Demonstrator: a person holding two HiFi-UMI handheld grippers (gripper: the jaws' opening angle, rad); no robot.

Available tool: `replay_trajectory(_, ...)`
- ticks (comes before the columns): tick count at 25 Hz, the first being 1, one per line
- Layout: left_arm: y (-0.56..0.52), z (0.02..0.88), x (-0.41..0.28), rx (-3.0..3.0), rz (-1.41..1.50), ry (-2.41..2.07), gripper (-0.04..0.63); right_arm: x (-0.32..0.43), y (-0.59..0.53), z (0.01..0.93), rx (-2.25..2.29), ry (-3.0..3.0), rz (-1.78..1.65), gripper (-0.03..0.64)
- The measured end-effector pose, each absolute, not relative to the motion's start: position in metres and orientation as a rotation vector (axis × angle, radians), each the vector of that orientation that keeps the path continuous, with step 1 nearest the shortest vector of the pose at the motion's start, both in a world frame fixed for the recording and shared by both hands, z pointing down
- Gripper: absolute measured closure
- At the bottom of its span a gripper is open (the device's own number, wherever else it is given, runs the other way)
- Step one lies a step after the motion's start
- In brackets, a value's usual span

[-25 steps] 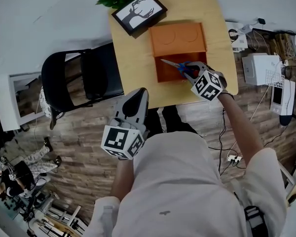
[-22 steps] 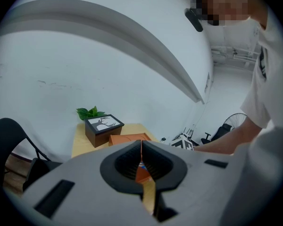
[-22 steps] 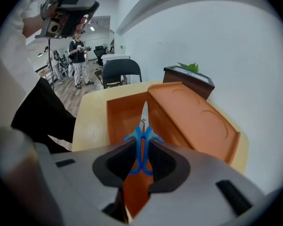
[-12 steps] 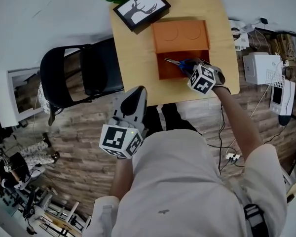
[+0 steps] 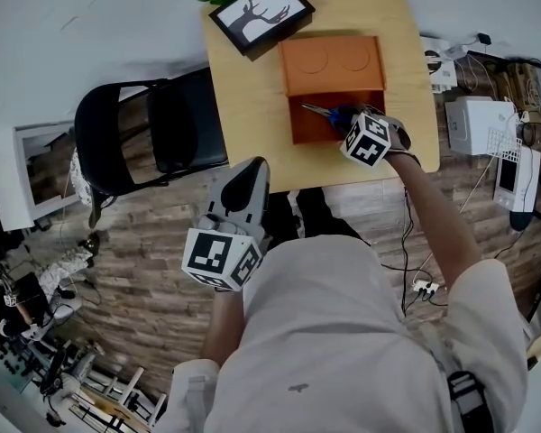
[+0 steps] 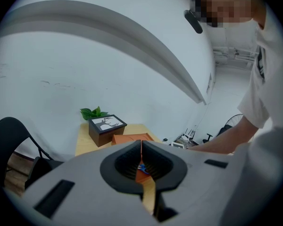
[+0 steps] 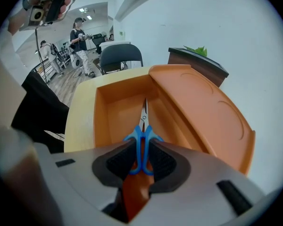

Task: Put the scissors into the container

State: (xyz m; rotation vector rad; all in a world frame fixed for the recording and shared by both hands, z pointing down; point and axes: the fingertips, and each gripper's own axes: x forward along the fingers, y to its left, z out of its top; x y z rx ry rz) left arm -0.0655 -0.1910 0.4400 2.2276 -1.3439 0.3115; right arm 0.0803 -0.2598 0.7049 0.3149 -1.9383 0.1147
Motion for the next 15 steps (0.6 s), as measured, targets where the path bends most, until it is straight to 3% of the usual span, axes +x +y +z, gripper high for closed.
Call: replay_trajectory(15,-0.1816,0.4338,-0.0752,2.211,0.292,-1.398,0.588,0.0772,-0.2621,0.7089,0.323,-1.936,0.118,0.532)
